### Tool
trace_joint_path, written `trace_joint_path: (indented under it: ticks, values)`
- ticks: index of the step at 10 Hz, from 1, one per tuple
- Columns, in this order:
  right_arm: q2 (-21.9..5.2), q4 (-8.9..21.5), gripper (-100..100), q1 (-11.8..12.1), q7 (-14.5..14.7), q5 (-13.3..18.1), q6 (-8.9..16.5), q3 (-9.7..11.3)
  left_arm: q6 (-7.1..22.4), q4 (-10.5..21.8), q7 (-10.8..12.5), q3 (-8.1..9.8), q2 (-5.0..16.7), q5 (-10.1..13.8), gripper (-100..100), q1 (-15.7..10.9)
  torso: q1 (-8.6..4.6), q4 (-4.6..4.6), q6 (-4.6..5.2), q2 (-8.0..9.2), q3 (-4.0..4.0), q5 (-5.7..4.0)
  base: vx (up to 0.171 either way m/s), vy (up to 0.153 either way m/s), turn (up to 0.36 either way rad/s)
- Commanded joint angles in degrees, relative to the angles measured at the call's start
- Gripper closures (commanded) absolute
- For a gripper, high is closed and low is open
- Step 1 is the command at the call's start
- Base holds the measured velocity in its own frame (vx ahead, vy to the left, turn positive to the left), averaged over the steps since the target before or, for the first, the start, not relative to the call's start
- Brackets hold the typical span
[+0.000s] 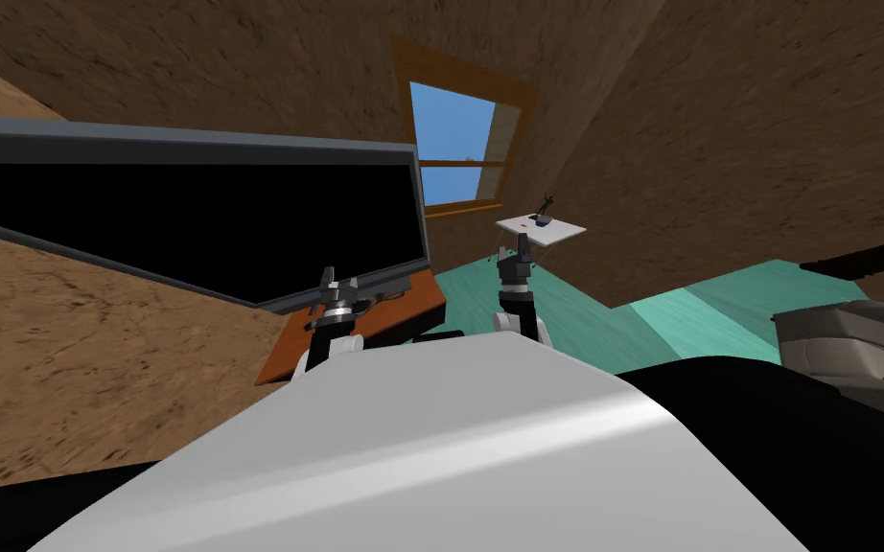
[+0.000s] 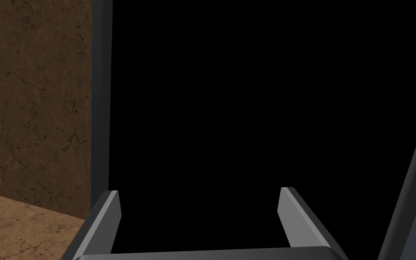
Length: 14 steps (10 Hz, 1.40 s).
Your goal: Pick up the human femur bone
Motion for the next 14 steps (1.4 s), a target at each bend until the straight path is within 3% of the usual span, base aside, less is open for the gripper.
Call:
trace_joint_path:
  ticks: [1, 2, 3, 4, 5, 8, 9, 10, 13, 14]
  values:
    - [0.0, 0.0, 0, 0.0, 0.0, 0.0, 0.0, 0.0, 2.9, 1.6, 0.4, 1.54, 1.6, 1.1, -100, -0.3, 0.00, 0.00, 0.00, 0.00, 0.00, 0.00, -0.020, -0.004, -0.208]
    - [0.0, 0.0, 0, 0.0, 0.0, 0.0, 0.0, 0.0, 3.8, 1.6, 0.4, 1.54, 1.6, 1.1, -100, -0.3, 0.01, 0.00, 0.04, 0.00, 0.00, 0.00, -0.017, 0.001, -0.101]
    - [0.0, 0.0, 0, 0.0, 0.0, 0.0, 0.0, 0.0, 6.1, 3.8, 0.7, 2.92, 3.1, 2.1, -100, -0.7, 0.02, 0.00, -0.01, 0.00, 0.00, 0.00, -0.015, 0.002, -0.164]
    - [0.0, 0.0, 0, 0.0, 0.0, 0.0, 0.0, 0.0, 6.4, 3.8, 0.7, 2.92, 3.1, 2.1, -100, -0.7, 0.04, 0.00, 0.02, -0.01, -0.01, 0.01, -0.012, 0.007, -0.121]
    - [0.0, 0.0, 0, 0.0, 0.0, 0.0, 0.0, 0.0, 9.0, 6.1, 1.0, 4.32, 4.6, 3.1, -100, -1.2, 0.04, -0.01, 0.00, -0.02, -0.02, 0.01, -0.011, 0.004, -0.235]
    - [0.0, 0.0, 0, 0.0, 0.0, 0.0, 0.0, 0.0, 11.8, 8.5, 1.3, 5.72, 6.1, 4.2, -100, -1.8, 0.07, -0.01, 0.03, -0.04, -0.03, 0.02, -0.010, 0.012, -0.154]
    - [0.0, 0.0, 0, 0.0, 0.0, 0.0, 0.0, 0.0, 13.7, 11.0, 1.5, 7.10, 7.7, 5.3, -100, -2.4, 0.08, -0.01, -0.02, -0.04, -0.02, 0.02, -0.009, 0.016, -0.254]
    - [0.0, 0.0, 0, 0.0, 0.0, 0.0, 0.0, 0.0, 14.5, 11.0, 1.5, 7.10, 7.7, 5.3, -100, -2.4, 0.09, -0.01, 0.03, -0.05, -0.03, 0.02, -0.008, 0.020, -0.118]
    - [0.0, 0.0, 0, 0.0, 0.0, 0.0, 0.0, 0.0, 18.9, 16.4, 1.9, 9.70, 10.7, 7.6, -100, -3.8, 0.12, -0.01, -0.01, -0.07, -0.04, 0.03, -0.008, 0.024, -0.194]
    - [0.0, 0.0, 0, 0.0, 0.0, 0.0, 0.0, 0.0, 20.1, 16.4, 1.9, 9.70, 10.7, 7.6, -100, -3.8, 0.14, -0.01, 0.01, -0.06, -0.03, 0.03, -0.022, 0.027, -0.109]
